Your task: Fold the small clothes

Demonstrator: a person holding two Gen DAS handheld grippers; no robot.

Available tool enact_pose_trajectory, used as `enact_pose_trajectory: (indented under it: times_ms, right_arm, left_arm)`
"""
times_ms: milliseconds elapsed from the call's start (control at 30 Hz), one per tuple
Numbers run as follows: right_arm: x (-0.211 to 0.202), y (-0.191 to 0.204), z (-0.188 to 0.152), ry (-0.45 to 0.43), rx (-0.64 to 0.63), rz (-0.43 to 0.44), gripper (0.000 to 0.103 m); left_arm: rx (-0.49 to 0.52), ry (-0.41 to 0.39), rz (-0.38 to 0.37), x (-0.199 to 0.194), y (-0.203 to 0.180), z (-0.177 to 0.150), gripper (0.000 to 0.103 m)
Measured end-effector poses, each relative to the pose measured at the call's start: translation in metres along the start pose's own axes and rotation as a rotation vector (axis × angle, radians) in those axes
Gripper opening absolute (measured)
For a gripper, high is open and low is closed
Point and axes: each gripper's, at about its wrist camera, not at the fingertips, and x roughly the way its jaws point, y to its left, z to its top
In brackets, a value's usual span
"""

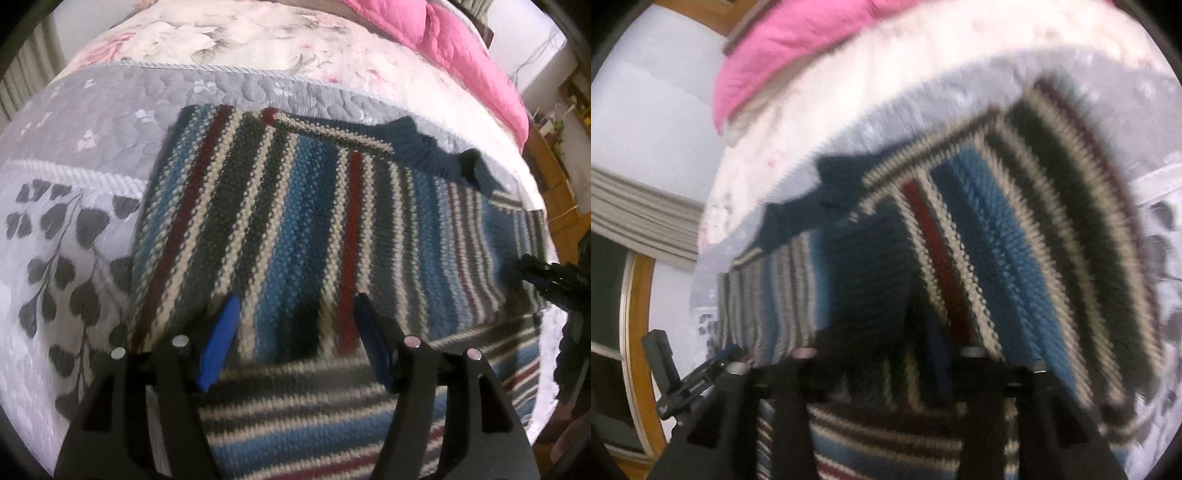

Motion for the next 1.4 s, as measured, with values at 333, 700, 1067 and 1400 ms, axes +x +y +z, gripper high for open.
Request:
enact_pose_trajectory:
  times_ms: [333,700,1067,1400]
  right_arm:
    - [-0.059,-0.017,-0.121,0.100,-0.116,-0.136,0.048]
    - [-0.117,-0.058,-0.240,0.216,-0.021,-0.186,0.048]
    - [-0.138,-0.087,-0.296,0.282,0.073,-0.191,0.051]
    - [-0.128,-0.094,-0.315,0.311,0.127,-0.143,0.054]
  left_arm:
    - [0.065,0.052,0.069,-0.054,0.003,-0.105,0.064]
    - [-0.018,0.172,0.090,-0.112,0.035,-0.236,0.064]
    - [-0.090,0.285,-0.019,-0.105,0.032,-0.276,0.065]
    - [-0.149,0.367,-0.131,-0.090,0.022,-0.285,0.073]
